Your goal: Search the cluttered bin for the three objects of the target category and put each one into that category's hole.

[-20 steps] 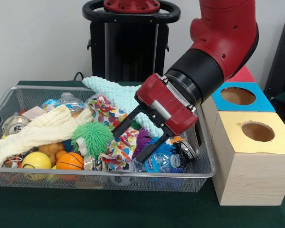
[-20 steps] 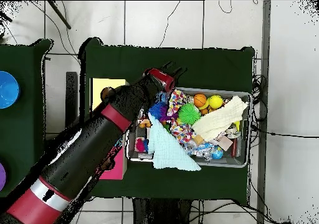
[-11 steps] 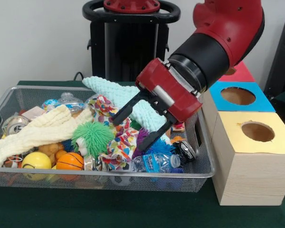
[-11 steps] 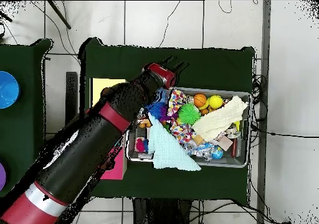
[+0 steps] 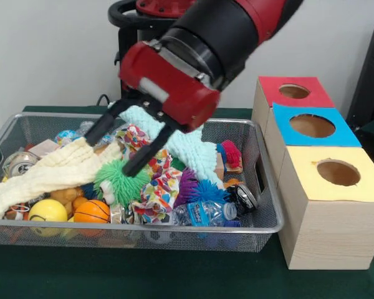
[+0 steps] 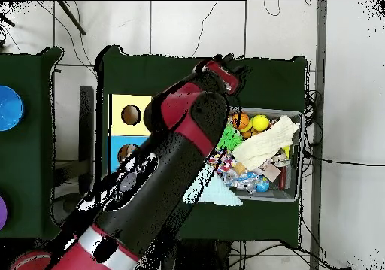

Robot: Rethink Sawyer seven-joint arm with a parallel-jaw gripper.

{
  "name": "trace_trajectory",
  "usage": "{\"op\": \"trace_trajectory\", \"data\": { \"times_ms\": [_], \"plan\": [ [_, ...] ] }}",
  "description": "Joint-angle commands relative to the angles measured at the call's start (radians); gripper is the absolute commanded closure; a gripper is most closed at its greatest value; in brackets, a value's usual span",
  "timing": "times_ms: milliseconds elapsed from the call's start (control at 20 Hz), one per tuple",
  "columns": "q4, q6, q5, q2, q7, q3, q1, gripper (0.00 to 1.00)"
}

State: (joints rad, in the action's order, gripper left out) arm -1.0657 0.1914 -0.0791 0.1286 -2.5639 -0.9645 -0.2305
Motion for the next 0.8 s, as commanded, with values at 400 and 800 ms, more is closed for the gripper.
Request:
{"op": "trace_trajectory", "data": {
  "times_ms": [400, 800],
  "plan": [
    [-0.166, 0.213, 0.083, 0.231, 0.232, 0.618, 0.279, 0.0],
    [-0.187, 0.302, 0.066, 0.243, 0.149, 0.673, 0.301, 0.0]
  ]
}}
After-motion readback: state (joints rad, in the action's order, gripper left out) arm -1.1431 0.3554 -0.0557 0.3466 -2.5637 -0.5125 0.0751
